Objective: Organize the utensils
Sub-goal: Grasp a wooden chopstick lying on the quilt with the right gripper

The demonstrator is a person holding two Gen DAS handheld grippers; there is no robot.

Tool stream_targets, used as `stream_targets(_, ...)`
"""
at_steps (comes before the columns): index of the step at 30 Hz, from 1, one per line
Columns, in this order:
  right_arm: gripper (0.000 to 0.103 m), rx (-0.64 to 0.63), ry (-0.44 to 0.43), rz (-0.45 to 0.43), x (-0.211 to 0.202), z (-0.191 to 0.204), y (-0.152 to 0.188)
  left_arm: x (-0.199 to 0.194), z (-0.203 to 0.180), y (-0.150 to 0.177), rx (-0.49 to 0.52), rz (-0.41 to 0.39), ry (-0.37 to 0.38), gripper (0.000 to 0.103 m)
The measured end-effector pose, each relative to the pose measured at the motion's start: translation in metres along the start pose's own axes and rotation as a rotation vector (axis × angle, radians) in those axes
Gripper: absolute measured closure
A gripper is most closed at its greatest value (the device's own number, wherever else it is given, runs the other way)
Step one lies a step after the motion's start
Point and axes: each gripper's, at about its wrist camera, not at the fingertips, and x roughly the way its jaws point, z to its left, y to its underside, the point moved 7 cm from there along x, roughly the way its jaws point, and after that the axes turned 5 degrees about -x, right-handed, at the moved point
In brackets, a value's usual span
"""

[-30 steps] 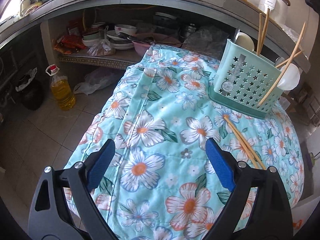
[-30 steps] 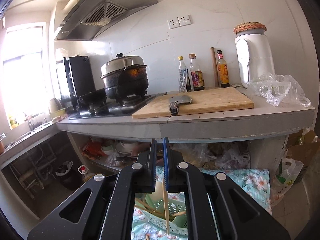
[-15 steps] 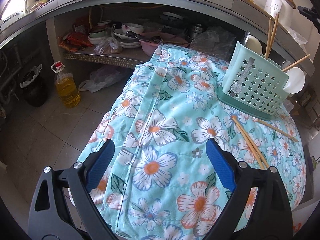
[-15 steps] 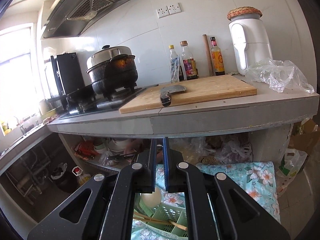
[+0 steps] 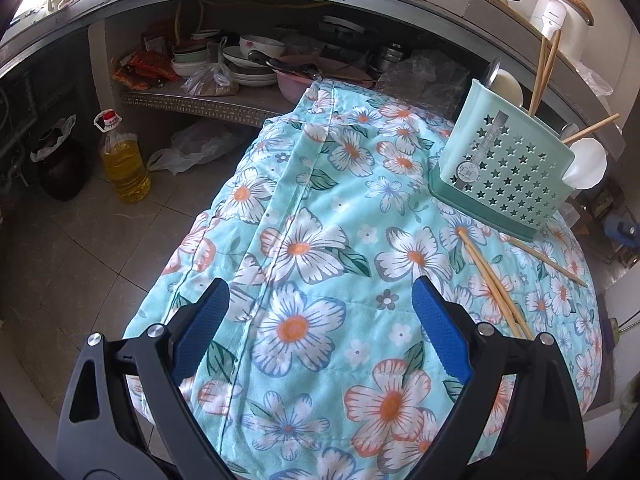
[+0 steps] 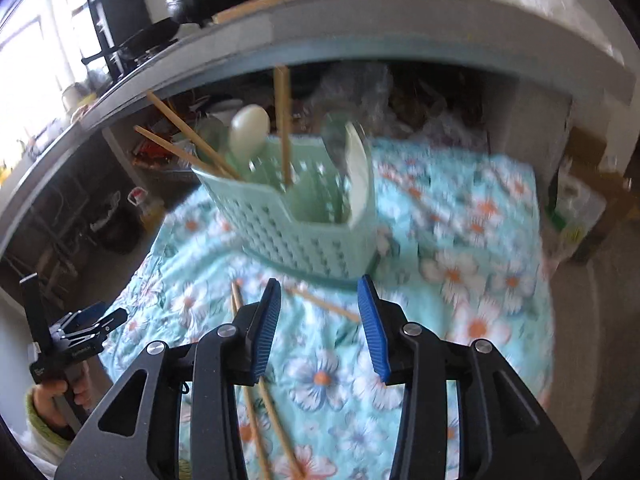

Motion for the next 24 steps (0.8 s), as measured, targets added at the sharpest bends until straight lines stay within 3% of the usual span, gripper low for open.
stream_targets(2, 0.064, 0.237, -0.077, 0.033, 0.012, -0.037, 0.020, -0.001, -0.004, 0.000, 0.010, -0.001, 0.004, 0.014)
stream_targets(5, 0.064, 0.510, -0.125, 0.025, 0.021, -0.084, 0.044, -0.001, -0.009, 0.000, 0.024, 0.001, 0.006, 0.014)
stream_targets(8, 0.064, 0.704, -0.148, 0.010, 0.030, -0.114, 0.059, -0.001, -0.015, 0.000, 0.035, 0.003, 0.012, 0.014)
stream_targets(13, 0.064, 0.899, -0.170, -0.032, 0.052, -0.148, 0.067, 0.000, -0.023, 0.004, 0.047, 0.014, 0.025, 0.014)
stream_targets(16, 0.071, 0.974, -0.184, -0.076, 0.061, -0.160, 0.065, 0.000, -0.026, 0.005, 0.052, 0.020, 0.028, 0.014)
stream_targets(20, 0.090, 1.045, -0.186, -0.111, 0.065, -0.169, 0.068, 0.000, -0.026, 0.005, 0.049, 0.019, 0.028, 0.014)
stream_targets(24, 0.090, 1.042, -0.191, -0.139, 0.061, -0.165, 0.069, 0.000, -0.023, 0.004, 0.041, 0.021, 0.031, 0.014)
